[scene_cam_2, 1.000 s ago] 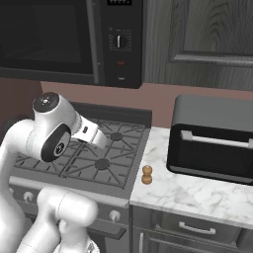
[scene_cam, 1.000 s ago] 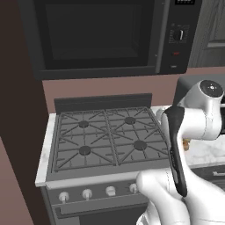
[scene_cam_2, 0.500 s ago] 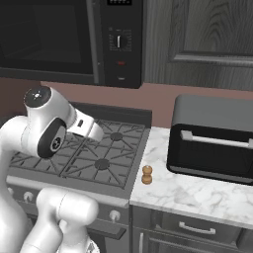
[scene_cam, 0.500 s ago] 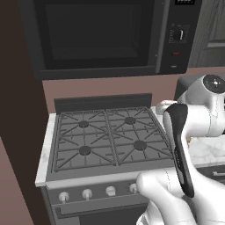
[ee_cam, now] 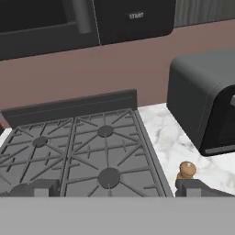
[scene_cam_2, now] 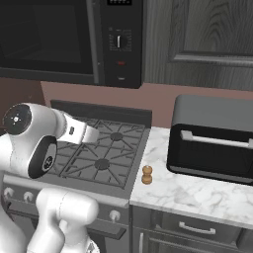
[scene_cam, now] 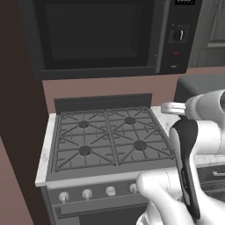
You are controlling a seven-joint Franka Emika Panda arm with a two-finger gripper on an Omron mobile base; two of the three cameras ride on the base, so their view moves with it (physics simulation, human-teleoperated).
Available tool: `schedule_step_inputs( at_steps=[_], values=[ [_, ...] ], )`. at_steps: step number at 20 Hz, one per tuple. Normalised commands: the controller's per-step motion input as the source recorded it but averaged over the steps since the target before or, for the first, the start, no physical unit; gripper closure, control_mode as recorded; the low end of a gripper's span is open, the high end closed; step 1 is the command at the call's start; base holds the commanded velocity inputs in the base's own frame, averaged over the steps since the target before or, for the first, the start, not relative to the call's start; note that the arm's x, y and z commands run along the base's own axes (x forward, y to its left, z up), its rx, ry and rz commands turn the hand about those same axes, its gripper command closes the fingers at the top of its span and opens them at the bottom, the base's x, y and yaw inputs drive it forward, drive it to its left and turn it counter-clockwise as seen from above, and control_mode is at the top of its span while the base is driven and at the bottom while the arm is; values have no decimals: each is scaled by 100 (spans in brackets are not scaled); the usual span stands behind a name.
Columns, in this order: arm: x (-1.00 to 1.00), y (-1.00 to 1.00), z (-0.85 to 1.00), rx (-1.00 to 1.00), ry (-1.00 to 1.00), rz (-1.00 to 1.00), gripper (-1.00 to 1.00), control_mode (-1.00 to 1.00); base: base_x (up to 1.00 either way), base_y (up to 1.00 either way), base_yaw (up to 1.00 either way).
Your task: Take 2 condiments from the cabinet and move them on the counter near the stove.Make sure the condiments are lined up with each other, next to each other.
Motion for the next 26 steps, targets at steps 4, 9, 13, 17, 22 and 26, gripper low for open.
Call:
schedule_step_inputs(
  at_steps=[4, 9, 13, 17, 22, 26],
  values=[
    [-30, 1, 28, -5, -9, 0, -100, -100, 0, 0, 0],
    [-10, 0, 8, -1, 0, 0, -100, -100, 0, 0, 0],
    [-1, 0, 0, 0, 0, 0, -100, 100, -2, 0, 0],
    [0, 0, 0, 0, 0, 0, -100, 100, -38, 0, 1],
    [0, 0, 0, 0, 0, 0, -100, 100, -88, -28, 13],
    [0, 0, 0, 0, 0, 0, -100, 100, -57, -87, 16]
  ],
)
